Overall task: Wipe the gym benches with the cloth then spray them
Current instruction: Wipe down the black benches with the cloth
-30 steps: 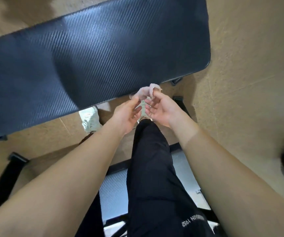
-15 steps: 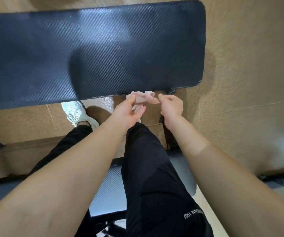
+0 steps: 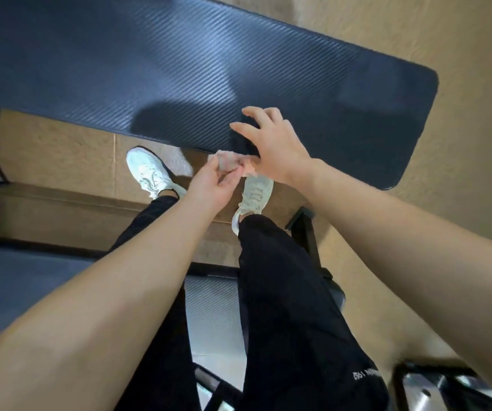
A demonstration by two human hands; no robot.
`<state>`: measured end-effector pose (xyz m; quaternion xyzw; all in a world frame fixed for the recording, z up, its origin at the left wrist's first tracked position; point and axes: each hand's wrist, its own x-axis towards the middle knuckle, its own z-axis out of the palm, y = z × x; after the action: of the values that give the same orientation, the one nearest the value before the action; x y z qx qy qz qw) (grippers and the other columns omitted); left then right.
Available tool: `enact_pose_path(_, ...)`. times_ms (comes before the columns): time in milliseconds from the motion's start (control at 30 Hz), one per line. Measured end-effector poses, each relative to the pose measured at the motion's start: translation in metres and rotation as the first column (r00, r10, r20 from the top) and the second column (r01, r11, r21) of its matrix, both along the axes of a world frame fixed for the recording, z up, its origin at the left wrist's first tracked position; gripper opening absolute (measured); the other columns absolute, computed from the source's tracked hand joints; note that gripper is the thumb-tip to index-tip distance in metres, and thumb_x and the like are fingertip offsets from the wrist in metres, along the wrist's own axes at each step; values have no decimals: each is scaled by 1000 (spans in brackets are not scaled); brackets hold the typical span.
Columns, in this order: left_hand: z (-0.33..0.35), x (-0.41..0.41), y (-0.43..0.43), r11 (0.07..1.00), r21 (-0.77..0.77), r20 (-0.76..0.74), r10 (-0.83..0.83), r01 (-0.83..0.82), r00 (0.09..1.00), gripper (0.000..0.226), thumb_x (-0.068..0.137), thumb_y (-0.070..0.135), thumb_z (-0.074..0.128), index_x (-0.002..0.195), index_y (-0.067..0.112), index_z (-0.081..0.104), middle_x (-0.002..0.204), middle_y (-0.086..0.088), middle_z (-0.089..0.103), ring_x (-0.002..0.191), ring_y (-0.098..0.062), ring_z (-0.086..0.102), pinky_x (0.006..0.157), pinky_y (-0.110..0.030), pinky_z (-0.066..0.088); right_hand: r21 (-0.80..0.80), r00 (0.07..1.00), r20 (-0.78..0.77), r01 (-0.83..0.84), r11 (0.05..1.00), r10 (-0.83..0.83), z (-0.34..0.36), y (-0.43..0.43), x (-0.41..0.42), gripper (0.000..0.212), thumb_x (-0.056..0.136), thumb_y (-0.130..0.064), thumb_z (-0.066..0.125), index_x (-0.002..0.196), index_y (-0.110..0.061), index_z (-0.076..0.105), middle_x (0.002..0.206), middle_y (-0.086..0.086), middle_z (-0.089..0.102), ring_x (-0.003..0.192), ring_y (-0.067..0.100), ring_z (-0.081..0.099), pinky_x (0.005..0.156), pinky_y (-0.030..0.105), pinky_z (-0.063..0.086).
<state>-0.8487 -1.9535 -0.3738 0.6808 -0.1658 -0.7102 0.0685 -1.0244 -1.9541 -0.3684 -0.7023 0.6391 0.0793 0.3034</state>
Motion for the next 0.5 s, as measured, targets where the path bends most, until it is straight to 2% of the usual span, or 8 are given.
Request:
enact_pose_path(33,8,5,-8,951,130,-45,287,-279,957,18,101,26,63,118,21,64,104,4,67,98,-26,68,120,-38,33,10,1000,1,-18,1000,18,1,-11,9,69,90,-27,70,152,-28,41,160,7,32,140,34,32,103,51,42)
enact_pose_path(100,8,14,-20,507,447,-75,842,-737,534,31,99,13,65,126,0,61,118,-17,66,121,-36,63,109,-49,49,21,1000,11,-21,1000,21,3,-32,25,71,89,-23,71,153,-29,40,160,6,31,140,33,32,102,51,42)
enact_pose_path(133,4,22,-23,419,477,-7,881,-772,474,28,98,11,65,123,-2,61,119,-20,65,122,-38,62,108,-49,51,24,1000,18,-15,1000,14,4,-44,32,71,89,-22,70,153,-29,40,160,5,32,139,33,32,102,52,42)
enact_pose_path(200,1,38,-31,637,391,23,715,-665,698,34,99,21,65,125,-1,61,118,-18,68,115,-35,66,115,-39,43,28,1000,26,-14,1000,13,5,-66,44,70,90,-20,68,153,-29,40,159,5,33,138,34,33,101,52,43)
enact_pose_path(267,-2,52,-34,842,232,-9,502,-486,865,33,101,31,61,121,4,61,111,-13,71,105,-37,64,123,-40,17,27,998,22,-58,998,57,6,-87,57,68,91,-21,66,153,-28,40,158,7,34,137,35,34,100,54,44)
enact_pose_path(300,-6,58,-33,850,227,-17,492,-476,871,31,102,30,59,120,6,61,105,-11,70,101,-36,62,124,-42,14,26,996,21,-88,996,87,6,-96,64,66,92,-21,65,153,-27,40,157,7,34,137,36,34,100,55,44)
enact_pose_path(367,-11,72,-42,569,432,-114,804,-699,584,40,104,27,57,135,1,55,110,-10,66,116,-38,62,117,-42,40,29,991,31,-134,991,133,6,-113,78,62,94,-20,60,152,-27,41,157,7,35,137,37,34,100,58,44)
enact_pose_path(500,-14,85,-52,403,514,-81,902,-757,425,60,96,28,68,146,6,45,144,-23,48,136,-43,48,90,-59,59,71,973,4,-229,971,229,4,-144,106,59,99,-19,51,154,-31,37,163,3,26,144,34,26,109,57,35)
